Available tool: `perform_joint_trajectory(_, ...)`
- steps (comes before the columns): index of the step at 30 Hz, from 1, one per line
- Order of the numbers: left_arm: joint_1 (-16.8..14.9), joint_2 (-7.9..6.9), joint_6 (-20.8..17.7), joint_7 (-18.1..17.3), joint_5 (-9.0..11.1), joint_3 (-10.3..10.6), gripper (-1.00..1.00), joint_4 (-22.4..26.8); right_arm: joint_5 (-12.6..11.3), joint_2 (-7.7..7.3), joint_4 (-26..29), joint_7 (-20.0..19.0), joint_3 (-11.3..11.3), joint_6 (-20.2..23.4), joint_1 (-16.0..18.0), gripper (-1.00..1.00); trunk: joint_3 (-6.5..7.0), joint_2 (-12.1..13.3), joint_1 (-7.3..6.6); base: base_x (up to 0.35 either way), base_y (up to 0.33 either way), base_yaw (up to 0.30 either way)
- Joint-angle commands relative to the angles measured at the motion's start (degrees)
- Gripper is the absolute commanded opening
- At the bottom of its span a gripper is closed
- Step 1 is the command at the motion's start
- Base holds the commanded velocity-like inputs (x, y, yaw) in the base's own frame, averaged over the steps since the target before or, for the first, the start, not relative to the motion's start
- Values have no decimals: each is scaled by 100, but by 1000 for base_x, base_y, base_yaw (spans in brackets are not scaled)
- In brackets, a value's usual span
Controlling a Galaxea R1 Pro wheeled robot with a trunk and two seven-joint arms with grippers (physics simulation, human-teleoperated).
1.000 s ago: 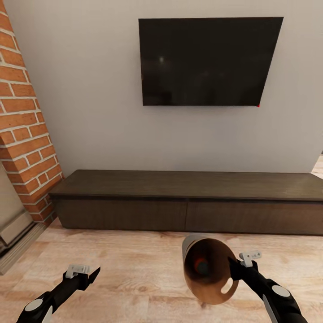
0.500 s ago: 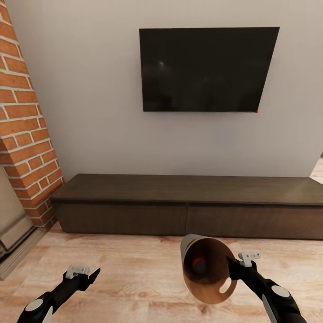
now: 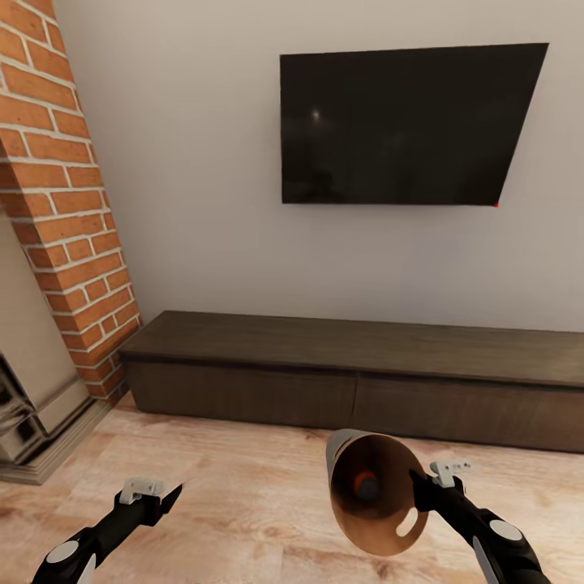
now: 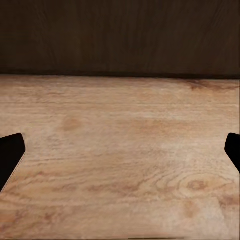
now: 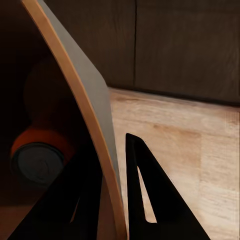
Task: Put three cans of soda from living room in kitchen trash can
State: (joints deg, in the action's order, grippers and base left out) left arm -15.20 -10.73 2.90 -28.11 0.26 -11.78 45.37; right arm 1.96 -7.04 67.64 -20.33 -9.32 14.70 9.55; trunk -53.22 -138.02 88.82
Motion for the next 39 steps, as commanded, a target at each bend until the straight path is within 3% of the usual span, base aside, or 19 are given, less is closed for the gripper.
perform_joint_trajectory(1, 0, 0, 0, -1, -5, 3, 100, -1, -64, 3, 4, -24, 2, 6, 3, -100, 1, 0, 0, 0, 0, 246)
perform_joint_trajectory(39, -6, 20, 142, 7, -9, 9, 100, -246, 15, 36, -251, 38, 114, -169, 3, -100, -121, 0, 0, 0, 0, 233)
